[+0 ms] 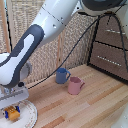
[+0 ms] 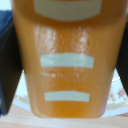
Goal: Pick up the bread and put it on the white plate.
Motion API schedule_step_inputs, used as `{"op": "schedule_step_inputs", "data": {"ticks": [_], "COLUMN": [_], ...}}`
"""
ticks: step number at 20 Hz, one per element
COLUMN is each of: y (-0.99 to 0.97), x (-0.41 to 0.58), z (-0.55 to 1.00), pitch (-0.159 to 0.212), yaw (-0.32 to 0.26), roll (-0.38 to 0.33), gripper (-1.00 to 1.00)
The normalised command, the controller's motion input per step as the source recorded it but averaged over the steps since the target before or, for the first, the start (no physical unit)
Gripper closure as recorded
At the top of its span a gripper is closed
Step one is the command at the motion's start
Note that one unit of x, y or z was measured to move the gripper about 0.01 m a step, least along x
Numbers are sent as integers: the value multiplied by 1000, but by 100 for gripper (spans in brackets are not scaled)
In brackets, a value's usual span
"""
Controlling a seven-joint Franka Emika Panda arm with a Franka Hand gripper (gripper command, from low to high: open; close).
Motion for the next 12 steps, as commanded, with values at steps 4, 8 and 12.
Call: {"op": "schedule_step_inputs", "data": {"ticks": [4,8,12], "y": [0,0,-108], "x": [86,34,39], "z": [1,221,451], "pitch": [-155,-186,-73], "yaw": [59,0,25], "roll": [-58,-40,-1], "gripper": [-100,-100,-100]}}
